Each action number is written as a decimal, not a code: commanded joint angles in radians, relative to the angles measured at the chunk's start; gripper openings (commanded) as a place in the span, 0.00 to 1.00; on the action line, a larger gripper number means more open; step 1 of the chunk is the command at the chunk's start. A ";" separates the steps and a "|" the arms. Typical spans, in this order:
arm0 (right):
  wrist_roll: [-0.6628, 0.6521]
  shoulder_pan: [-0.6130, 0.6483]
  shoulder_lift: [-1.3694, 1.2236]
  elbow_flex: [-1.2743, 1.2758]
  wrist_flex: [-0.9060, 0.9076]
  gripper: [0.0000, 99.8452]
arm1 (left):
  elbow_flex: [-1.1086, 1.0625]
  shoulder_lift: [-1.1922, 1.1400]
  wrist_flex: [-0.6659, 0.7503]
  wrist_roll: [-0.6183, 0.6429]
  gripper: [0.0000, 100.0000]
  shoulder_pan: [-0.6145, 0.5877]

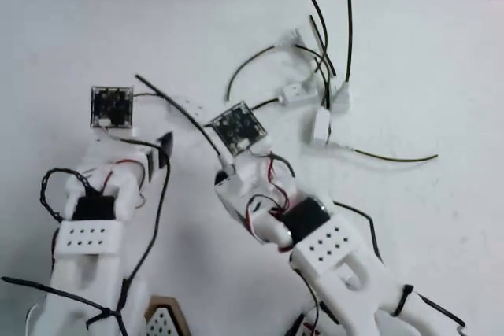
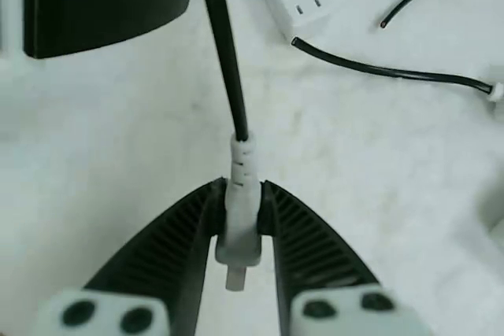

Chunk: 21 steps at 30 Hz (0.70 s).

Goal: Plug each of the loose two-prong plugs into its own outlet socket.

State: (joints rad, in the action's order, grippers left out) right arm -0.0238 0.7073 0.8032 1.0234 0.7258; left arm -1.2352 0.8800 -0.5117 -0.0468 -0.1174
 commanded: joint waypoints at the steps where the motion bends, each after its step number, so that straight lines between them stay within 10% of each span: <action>1: 0.017 0.004 0.084 0.037 -0.076 0.02 | 0.083 0.022 0.009 0.032 0.28 0.079; 21: 0.018 -0.002 0.120 0.094 -0.116 0.02 | 0.178 0.024 -0.196 0.029 0.28 0.401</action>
State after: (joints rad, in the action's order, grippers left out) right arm -0.0146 0.6997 0.8984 1.1231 0.6306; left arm -1.1001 0.8800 -0.6974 -0.0176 0.2371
